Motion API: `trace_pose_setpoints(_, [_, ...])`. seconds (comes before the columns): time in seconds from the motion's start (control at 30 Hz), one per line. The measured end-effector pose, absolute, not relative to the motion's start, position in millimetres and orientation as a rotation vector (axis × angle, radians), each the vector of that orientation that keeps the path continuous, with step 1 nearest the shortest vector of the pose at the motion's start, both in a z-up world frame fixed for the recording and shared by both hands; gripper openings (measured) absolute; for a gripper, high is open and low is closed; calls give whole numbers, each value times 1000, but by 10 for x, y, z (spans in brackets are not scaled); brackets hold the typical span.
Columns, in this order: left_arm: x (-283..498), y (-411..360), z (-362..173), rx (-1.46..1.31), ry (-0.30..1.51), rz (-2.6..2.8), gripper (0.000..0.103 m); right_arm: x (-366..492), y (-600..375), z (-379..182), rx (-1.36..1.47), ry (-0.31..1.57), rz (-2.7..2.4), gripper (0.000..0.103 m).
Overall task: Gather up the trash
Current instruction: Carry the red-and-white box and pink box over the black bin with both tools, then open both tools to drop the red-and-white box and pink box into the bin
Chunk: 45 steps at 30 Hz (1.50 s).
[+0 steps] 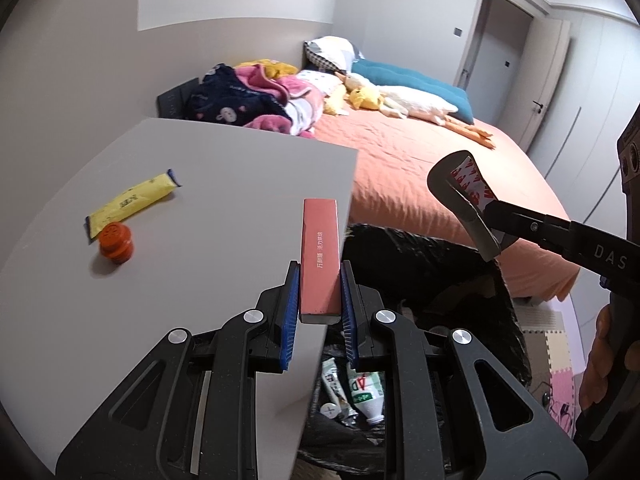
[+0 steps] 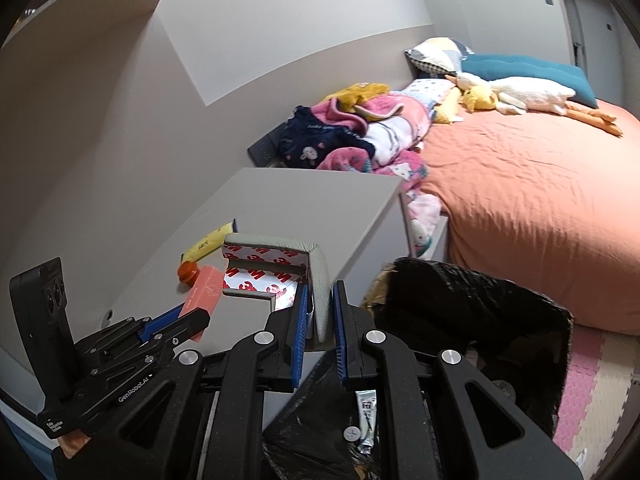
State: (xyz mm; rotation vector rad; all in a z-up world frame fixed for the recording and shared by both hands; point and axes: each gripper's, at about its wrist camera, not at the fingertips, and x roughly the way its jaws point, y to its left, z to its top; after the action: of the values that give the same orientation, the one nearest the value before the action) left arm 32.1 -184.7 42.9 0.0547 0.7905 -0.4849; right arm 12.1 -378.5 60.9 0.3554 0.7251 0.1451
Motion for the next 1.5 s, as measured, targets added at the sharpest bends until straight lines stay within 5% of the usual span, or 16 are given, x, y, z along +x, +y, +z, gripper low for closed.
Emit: trace_pose_setpoints(1.5, [231, -3010, 185, 221, 888, -722, 19, -272, -4742, 417, 404, 767, -113, 14])
